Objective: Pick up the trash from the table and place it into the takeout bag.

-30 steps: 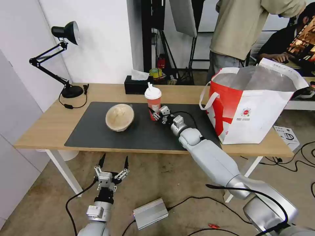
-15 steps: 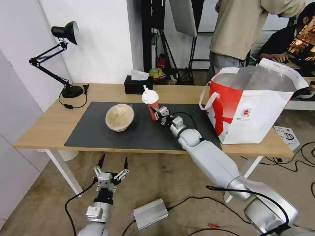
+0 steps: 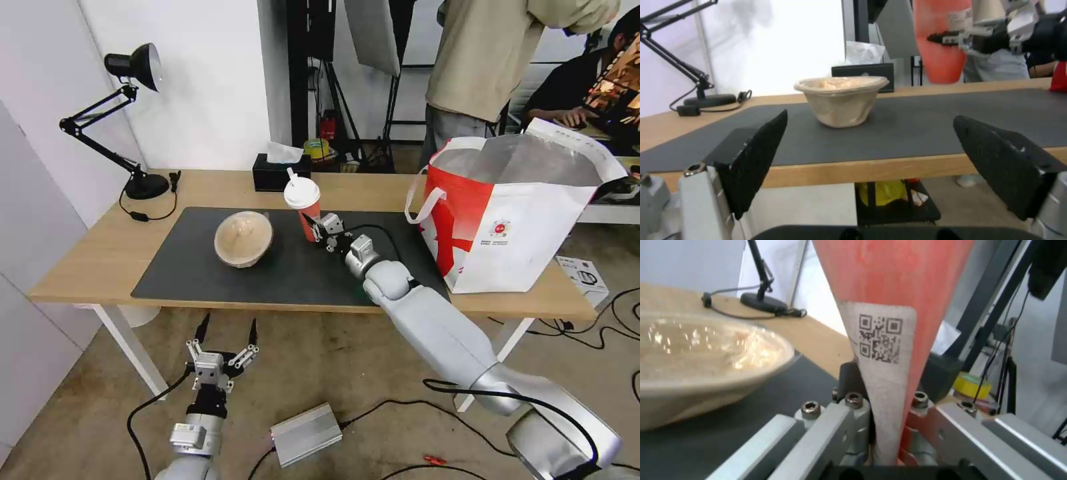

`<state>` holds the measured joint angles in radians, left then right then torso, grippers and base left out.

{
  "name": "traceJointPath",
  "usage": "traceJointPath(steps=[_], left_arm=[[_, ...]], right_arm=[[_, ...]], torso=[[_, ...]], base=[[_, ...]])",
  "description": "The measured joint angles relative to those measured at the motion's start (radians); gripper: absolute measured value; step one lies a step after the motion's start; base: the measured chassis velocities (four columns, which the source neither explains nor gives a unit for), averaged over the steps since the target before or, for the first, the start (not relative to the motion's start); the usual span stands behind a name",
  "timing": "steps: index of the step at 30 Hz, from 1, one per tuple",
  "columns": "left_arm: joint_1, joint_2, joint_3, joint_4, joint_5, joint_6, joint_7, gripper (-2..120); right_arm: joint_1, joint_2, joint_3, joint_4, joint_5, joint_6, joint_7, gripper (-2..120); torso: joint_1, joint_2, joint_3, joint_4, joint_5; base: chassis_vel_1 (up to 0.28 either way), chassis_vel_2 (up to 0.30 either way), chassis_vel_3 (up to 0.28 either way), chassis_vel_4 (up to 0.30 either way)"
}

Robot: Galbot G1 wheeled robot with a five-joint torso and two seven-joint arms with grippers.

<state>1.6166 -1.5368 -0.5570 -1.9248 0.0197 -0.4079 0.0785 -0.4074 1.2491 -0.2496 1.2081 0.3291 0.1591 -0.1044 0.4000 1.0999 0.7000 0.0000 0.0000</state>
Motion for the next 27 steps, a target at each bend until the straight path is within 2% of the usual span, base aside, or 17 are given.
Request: traceJointPath(steps=[11,27], left_arm=[[0.042,0.008,-0.015,-0.058,0.000,0.003,0.000,100],[0.070,0.005,-0.019,-0.138,0.019,0.021,-0.001,100]], right_arm=[[-0.018,-0.113,0.018,0.217,0.059,-0.051,0.041,4],[0.003,-0.283,0.041,0.459,0.194,-0.104,0.085,4]], torso=[[0.000,0.000,0.000,0.0000,0.0001],[0.000,0.000,0.000,0.0000,0.0001]], base=[[0.000,0.000,0.000,0.000],[0.000,0.000,0.000,0.000]])
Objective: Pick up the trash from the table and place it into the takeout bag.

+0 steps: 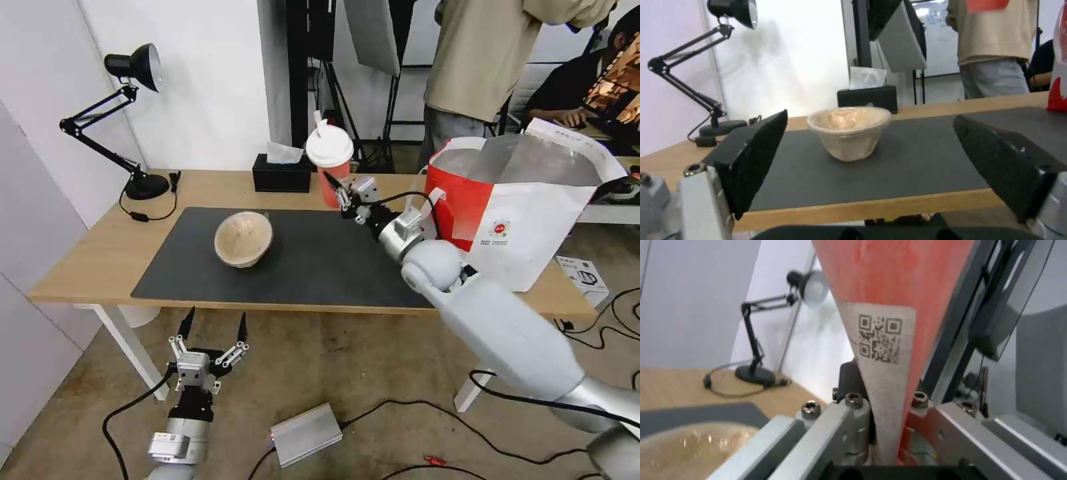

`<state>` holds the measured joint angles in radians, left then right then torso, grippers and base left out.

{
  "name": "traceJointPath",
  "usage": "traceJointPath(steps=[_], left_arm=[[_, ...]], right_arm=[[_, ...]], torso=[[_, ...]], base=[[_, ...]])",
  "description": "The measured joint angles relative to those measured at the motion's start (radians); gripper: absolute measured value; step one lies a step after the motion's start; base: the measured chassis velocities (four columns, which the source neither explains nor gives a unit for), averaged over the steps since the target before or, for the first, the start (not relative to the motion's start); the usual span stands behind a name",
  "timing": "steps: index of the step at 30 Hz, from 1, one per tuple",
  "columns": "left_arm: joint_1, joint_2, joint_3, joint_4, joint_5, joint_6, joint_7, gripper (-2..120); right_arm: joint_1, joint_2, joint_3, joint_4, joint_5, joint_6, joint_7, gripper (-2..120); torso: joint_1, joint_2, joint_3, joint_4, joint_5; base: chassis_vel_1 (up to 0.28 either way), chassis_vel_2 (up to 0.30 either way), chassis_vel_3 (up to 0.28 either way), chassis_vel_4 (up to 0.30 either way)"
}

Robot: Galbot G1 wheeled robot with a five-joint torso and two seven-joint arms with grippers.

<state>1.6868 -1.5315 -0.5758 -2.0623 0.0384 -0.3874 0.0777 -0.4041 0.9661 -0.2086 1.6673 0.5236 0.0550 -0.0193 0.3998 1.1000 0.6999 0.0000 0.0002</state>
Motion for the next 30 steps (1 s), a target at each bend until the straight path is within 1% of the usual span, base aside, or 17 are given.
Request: traceJointPath(steps=[1,5,6,10,11,13,14,18,19,23,24,27,30], left_arm=[[0.000,0.000,0.000,0.000,0.000,0.000,0.000,100],[0.009,-0.001,0.002,-0.013,0.005,0.000,0.000,100],[0.009,-0.001,0.002,-0.013,0.005,0.000,0.000,100],[0.013,-0.002,0.003,-0.022,0.006,-0.002,0.000,100],[0.013,-0.002,0.003,-0.022,0.006,-0.002,0.000,100],[0.013,-0.001,0.005,-0.026,0.006,-0.002,0.000,100],[0.013,-0.001,0.005,-0.026,0.006,-0.002,0.000,100],[0.013,0.001,0.009,-0.026,0.007,-0.004,0.000,100],[0.013,0.001,0.009,-0.026,0.007,-0.004,0.000,100],[0.009,0.005,0.013,-0.026,0.008,-0.006,0.000,100],[0.009,0.005,0.013,-0.026,0.008,-0.006,0.000,100],[0.005,0.007,0.018,-0.024,0.010,-0.006,0.000,100],[0.004,0.009,0.019,-0.023,0.012,-0.006,0.001,100]], right_arm=[[0.000,0.000,0.000,0.000,0.000,0.000,0.000,4],[0.016,-0.048,0.021,0.069,0.050,-0.002,0.010,4],[0.016,-0.048,0.021,0.069,0.050,-0.002,0.010,4],[0.020,-0.098,0.053,0.128,0.084,-0.004,0.025,4],[0.020,-0.098,0.053,0.128,0.084,-0.004,0.025,4],[0.020,-0.130,0.073,0.161,0.104,-0.005,0.037,4],[0.020,-0.130,0.073,0.161,0.104,-0.005,0.037,4],[0.018,-0.195,0.109,0.215,0.134,-0.007,0.056,4],[0.018,-0.195,0.109,0.215,0.134,-0.007,0.056,4],[0.013,-0.253,0.146,0.254,0.154,-0.008,0.066,4],[0.013,-0.253,0.146,0.254,0.154,-0.008,0.066,4],[0.006,-0.300,0.182,0.274,0.161,-0.008,0.068,4],[0.000,-0.325,0.206,0.283,0.162,-0.008,0.068,4]], torso=[[0.000,0.000,0.000,0.0000,0.0000],[0.000,0.000,0.000,0.0001,-0.0001],[0.000,0.000,0.000,0.0001,-0.0001],[0.000,0.000,0.000,0.0000,0.0000],[0.000,0.000,0.000,0.0000,0.0000],[0.000,0.000,0.000,0.0000,0.0001],[0.000,0.000,0.000,0.0000,0.0001],[0.000,0.000,0.000,0.0000,0.0000],[0.000,0.000,0.000,0.0000,0.0000],[0.000,0.000,0.000,0.0000,-0.0001],[0.000,0.000,0.000,0.0000,-0.0001],[0.000,0.000,0.000,0.0000,0.0000],[0.000,0.000,0.000,-0.0001,-0.0001]], base=[[0.000,0.000,0.000,0.000],[0.000,0.000,0.000,0.000],[0.000,0.000,0.000,0.000],[0.000,0.000,0.000,0.000],[0.000,0.000,0.000,0.000],[0.000,0.000,0.000,0.000],[0.000,0.000,0.000,0.000],[0.000,0.000,0.000,0.000],[0.000,0.000,0.000,0.000],[0.000,0.000,0.000,0.000],[0.000,0.000,0.000,0.000],[0.000,0.000,0.000,0.000],[0.000,0.000,0.000,0.000]])
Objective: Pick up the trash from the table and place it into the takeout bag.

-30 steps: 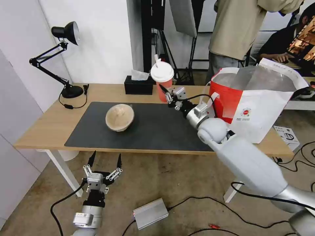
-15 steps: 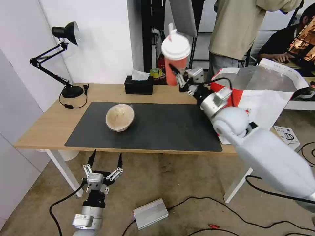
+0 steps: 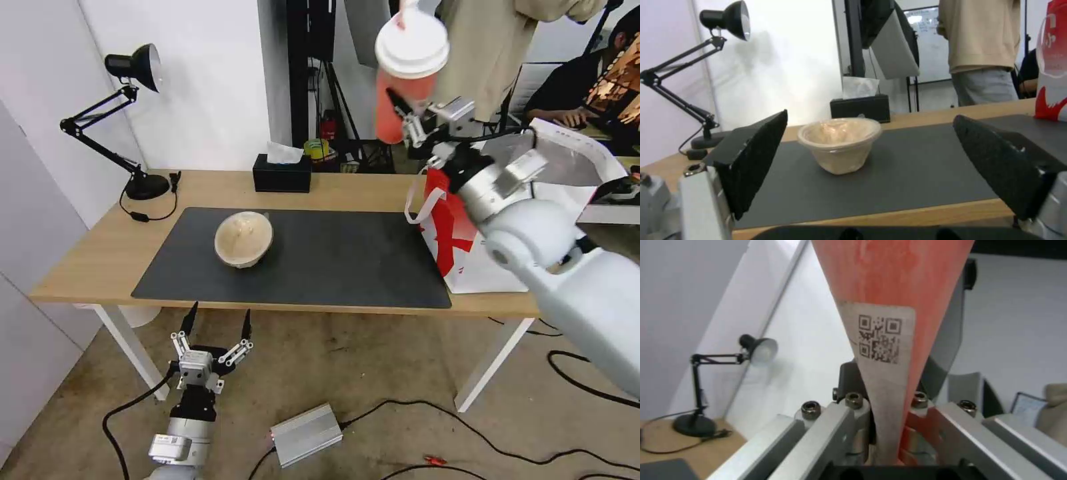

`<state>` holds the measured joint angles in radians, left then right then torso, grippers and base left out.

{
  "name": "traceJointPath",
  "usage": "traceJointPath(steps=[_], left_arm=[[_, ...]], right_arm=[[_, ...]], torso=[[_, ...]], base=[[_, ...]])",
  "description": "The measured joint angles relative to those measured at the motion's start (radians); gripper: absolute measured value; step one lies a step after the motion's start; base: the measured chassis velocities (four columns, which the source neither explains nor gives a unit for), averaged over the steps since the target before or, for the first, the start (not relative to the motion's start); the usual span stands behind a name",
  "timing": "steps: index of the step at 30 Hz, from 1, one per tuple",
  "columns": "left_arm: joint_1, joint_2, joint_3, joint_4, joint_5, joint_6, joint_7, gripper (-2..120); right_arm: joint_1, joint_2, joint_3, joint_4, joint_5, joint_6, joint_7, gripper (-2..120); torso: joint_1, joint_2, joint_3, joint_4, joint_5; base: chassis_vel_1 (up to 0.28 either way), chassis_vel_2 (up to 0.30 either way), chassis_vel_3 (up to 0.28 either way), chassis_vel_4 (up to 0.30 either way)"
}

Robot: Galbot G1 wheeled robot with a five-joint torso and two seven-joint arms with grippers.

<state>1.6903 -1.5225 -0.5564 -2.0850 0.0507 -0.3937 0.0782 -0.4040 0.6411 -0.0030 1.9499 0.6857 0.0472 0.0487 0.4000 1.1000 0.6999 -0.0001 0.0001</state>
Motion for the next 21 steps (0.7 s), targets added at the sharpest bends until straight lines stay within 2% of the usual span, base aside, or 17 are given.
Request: traceJointPath(steps=[8,21], left_arm=[[-0.003,0.007,0.001,0.003,0.001,-0.002,0.001,100],[-0.005,0.009,0.005,0.010,0.001,-0.006,0.002,100]], right_arm=[[-0.026,-0.084,0.071,0.001,-0.043,0.003,-0.022,4],[-0.042,-0.178,0.122,-0.058,-0.097,0.009,-0.100,4]], torso=[[0.000,0.000,0.000,0.0000,0.0001],[0.000,0.000,0.000,0.0001,0.0000]], base=[[0.000,0.000,0.000,0.000],[0.000,0.000,0.000,0.000]])
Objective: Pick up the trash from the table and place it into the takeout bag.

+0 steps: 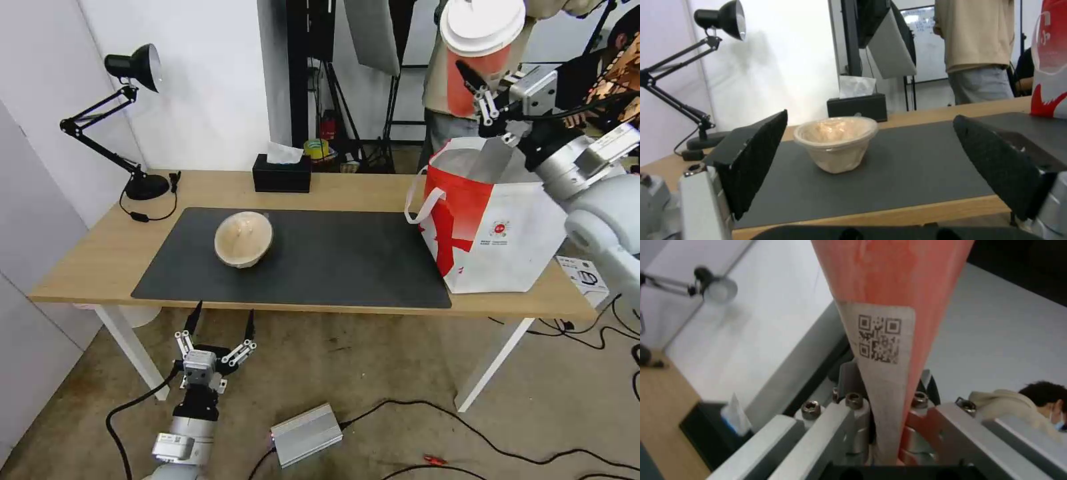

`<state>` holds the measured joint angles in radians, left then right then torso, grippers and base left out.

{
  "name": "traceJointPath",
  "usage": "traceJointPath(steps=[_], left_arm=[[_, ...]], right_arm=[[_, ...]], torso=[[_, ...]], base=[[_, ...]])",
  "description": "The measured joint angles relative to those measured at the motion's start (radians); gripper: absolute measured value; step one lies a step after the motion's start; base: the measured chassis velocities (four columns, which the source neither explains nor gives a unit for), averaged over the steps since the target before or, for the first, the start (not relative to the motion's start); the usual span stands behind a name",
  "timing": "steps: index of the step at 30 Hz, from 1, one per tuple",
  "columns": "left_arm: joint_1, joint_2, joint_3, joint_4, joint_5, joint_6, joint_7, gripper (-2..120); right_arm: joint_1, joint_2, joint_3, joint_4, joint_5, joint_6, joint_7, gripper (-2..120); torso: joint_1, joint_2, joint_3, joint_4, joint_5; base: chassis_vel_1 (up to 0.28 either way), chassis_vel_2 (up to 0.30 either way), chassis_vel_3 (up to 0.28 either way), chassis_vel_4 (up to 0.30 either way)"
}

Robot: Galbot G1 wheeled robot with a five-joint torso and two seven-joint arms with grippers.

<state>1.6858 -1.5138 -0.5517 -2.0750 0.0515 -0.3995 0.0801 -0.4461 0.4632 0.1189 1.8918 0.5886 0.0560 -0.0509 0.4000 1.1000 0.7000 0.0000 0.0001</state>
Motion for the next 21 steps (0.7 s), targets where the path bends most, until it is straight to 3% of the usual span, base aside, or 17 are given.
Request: traceJointPath(steps=[7,21], left_arm=[[-0.006,0.005,-0.002,0.007,-0.005,-0.005,0.001,100],[0.000,0.010,0.002,0.008,-0.008,-0.021,0.002,100]], right_arm=[[0.008,-0.072,0.008,-0.081,-0.041,0.005,-0.113,4],[0.036,-0.146,-0.017,-0.191,-0.129,0.020,-0.276,3]], torso=[[0.000,0.000,0.000,0.0000,0.0000],[0.000,0.000,0.000,0.0001,0.0000]], base=[[0.000,0.000,0.000,0.000],[0.000,0.000,0.000,0.000]])
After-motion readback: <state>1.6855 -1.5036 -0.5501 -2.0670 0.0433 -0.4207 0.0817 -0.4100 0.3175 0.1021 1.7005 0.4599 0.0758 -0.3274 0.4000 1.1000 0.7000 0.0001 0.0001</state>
